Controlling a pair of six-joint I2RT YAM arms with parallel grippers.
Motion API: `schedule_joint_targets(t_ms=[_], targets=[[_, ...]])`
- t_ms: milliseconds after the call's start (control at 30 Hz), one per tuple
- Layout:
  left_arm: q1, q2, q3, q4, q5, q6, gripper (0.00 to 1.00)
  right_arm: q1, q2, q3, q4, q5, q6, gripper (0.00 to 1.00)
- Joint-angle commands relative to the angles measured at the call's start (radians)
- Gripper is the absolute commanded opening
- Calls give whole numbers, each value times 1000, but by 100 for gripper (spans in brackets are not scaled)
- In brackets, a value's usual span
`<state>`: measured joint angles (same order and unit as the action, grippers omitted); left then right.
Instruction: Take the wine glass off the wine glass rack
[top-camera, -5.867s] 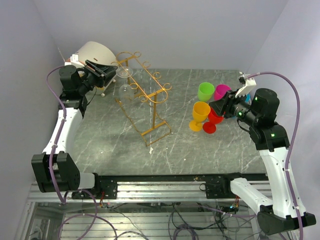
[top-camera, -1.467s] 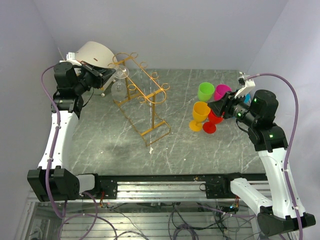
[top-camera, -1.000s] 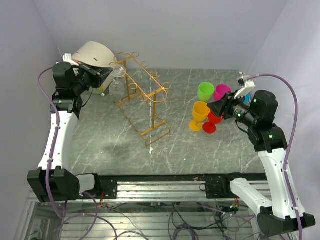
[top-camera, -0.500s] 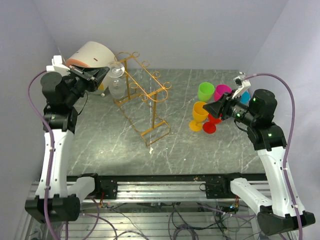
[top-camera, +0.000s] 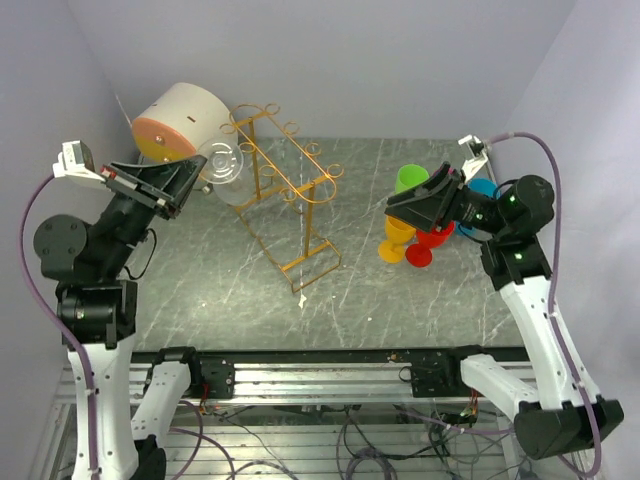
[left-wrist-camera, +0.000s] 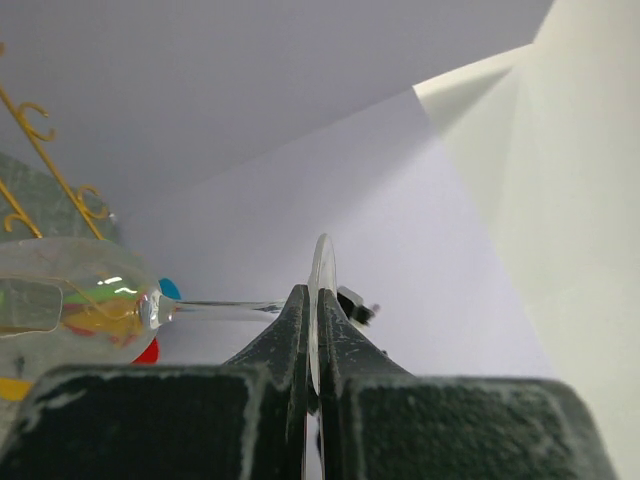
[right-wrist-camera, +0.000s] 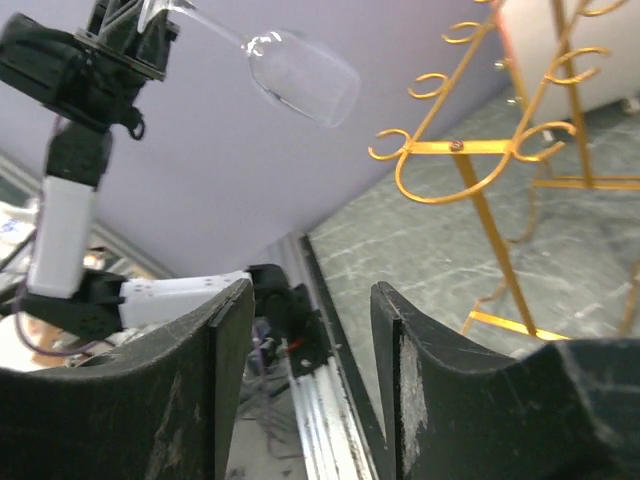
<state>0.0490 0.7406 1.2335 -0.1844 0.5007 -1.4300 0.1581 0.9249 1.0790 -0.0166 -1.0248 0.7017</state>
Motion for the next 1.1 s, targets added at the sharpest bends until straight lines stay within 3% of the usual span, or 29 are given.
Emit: schedule_joint_targets(t_ms=[0,167,300,467,633,867,967,1067], targets=[[7,-49,18,95,43,-99,7,8,66,-40,532,-139,344,52],[6,-66,6,211,81,-201,7,120,188,31,689,-134,393,55],[7,-77,-5,296,98,-265,7,286,303,138,695,-120,342,55],[7,-86,1,419,108,-331,7,330,390,178,844,-110,398,57],[8,-84,-6,584,122,-398,7,368,493,217,1065,-116,553,58],[7,-95,-52,731,113,-476,7,382,675,308,1536,-78,872,56],[6,-97,-61,752,114,-496,7,392,789,406,1764,-45,1044,53],[7,-104,-59,742,116,-495,7,401,877,504,1840,-13,1136,51]])
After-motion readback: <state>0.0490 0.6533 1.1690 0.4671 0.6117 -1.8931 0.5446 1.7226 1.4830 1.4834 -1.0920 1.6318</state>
